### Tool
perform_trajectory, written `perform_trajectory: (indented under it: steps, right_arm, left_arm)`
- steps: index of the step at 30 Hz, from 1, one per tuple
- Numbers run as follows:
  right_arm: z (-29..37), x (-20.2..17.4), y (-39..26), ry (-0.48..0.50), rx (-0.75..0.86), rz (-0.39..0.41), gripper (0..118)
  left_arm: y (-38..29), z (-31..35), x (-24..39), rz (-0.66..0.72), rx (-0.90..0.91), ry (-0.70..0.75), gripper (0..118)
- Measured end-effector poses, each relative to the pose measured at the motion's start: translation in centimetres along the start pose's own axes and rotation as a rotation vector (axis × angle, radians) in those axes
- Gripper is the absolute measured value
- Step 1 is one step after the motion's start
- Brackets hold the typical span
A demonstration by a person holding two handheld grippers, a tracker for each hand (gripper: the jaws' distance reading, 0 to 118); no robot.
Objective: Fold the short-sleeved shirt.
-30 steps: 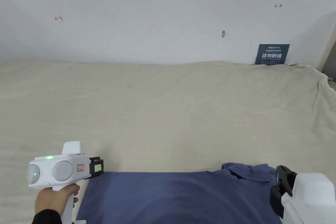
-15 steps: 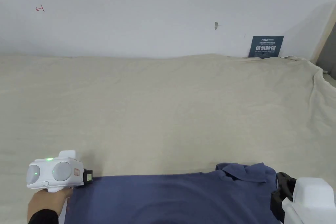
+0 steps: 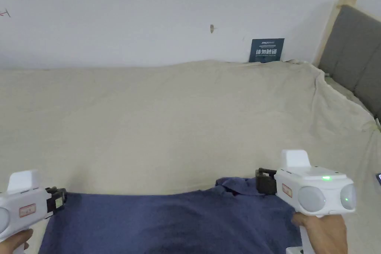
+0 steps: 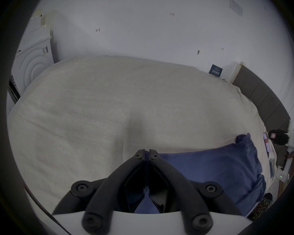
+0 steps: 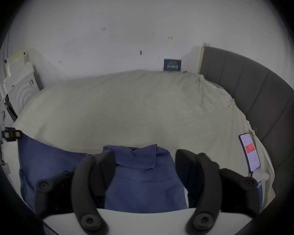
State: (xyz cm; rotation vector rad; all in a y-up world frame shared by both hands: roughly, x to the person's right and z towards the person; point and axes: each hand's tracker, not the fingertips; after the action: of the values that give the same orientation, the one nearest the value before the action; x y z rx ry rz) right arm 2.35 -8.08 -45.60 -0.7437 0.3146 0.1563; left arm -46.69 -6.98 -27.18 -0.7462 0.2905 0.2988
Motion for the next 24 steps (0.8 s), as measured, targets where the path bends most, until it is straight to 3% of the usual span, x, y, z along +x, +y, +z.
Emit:
perform_trajectory:
  steps: [5, 10, 13, 15, 16, 17, 20, 24]
  right_arm:
    - [-6.3, 1.0, 0.5, -0.045, -0.175, 0.068, 79]
    - [-10.7, 2.5, -0.6, -0.051, -0.264, 0.024, 73]
    - [-12.2, 3.2, -1.4, -0.045, -0.307, -0.004, 49]
    - [-11.1, 2.9, -2.1, 0.018, -0.293, -0.093, 32]
    - [-10.7, 2.9, -2.2, 0.018, -0.276, -0.103, 21]
    - [-10.7, 2.8, -2.1, 0.021, -0.280, -0.086, 3]
    - [-10.4, 3.2, -2.3, 0.020, -0.265, -0.076, 3]
    - [-5.8, 3.0, -1.9, 0.053, -0.149, -0.143, 3]
  left_arm:
    - [0.0, 1.4, 0.7, 0.004, 0.017, -0.010, 0]
    - [-0.1, 1.4, 0.8, 0.008, 0.011, -0.014, 0]
    - [-0.1, 1.3, 0.6, 0.011, 0.008, -0.014, 0]
    - [-0.2, 1.3, 0.5, 0.015, 0.005, -0.013, 0]
    - [-0.3, 1.2, 0.5, 0.016, 0.003, -0.011, 0]
    - [-0.3, 1.2, 0.4, 0.018, 0.003, -0.010, 0]
    - [-0.6, 1.3, 0.3, 0.028, 0.000, -0.005, 0]
    - [-1.1, 1.5, -0.2, 0.061, 0.009, 0.001, 0]
